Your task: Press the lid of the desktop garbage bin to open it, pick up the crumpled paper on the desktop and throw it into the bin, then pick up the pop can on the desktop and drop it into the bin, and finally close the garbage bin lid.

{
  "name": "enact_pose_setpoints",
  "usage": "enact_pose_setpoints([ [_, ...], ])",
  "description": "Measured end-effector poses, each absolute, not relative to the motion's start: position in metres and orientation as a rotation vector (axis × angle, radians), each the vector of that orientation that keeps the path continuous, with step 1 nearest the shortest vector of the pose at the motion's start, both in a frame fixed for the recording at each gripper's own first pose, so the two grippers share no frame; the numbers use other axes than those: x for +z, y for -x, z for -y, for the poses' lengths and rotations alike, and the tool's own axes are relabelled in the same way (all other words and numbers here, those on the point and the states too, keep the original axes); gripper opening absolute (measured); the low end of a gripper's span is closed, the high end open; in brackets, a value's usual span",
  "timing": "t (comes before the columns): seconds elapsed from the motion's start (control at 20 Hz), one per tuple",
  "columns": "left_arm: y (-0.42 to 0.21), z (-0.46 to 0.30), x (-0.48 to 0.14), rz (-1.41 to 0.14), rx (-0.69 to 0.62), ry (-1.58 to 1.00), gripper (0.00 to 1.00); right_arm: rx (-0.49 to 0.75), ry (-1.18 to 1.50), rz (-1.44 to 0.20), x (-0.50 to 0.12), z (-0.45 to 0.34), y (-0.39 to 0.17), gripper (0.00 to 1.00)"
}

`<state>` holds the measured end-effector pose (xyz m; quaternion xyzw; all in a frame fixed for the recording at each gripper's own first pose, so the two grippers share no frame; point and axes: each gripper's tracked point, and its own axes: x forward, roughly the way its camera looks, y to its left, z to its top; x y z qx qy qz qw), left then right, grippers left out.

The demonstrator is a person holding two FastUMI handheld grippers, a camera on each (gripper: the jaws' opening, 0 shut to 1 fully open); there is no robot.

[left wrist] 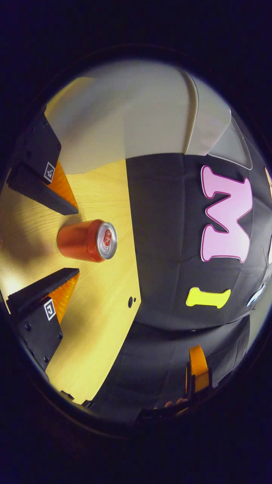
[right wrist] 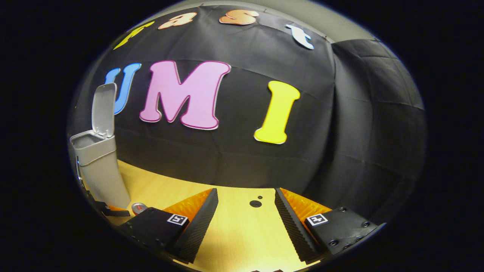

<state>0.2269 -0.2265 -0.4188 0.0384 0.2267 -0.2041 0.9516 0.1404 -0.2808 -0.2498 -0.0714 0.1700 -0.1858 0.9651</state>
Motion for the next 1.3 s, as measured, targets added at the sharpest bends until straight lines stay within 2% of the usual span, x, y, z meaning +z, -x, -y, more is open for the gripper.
enact_pose_setpoints([
  [0.3, -0.259, 0.243, -0.437, -0.451, -0.426, -0.093, 0.95, -0.433, 0.165, -0.392, -0.27, 0.311, -0.125, 0.97],
  [0.55, -0.274, 0.25, -0.438, -0.446, -0.418, -0.092, 0.95, -0.43, 0.155, -0.423, -0.282, 0.311, -0.122, 0.98],
  [0.65, -0.272, 0.253, -0.434, -0.443, -0.427, -0.093, 0.89, -0.419, 0.154, -0.415, -0.28, 0.307, -0.124, 0.98],
  [0.8, -0.266, 0.257, -0.419, -0.427, -0.441, -0.092, 0.88, -0.403, 0.148, -0.399, -0.278, 0.301, -0.128, 0.98],
  [1.0, -0.258, 0.264, -0.363, -0.371, -0.453, -0.078, 0.88, -0.403, 0.129, -0.402, -0.273, 0.296, -0.129, 0.98],
  [1.3, -0.266, 0.27, -0.237, -0.237, -0.461, -0.07, 0.88, -0.374, 0.09, -0.366, -0.239, 0.282, -0.135, 0.97],
])
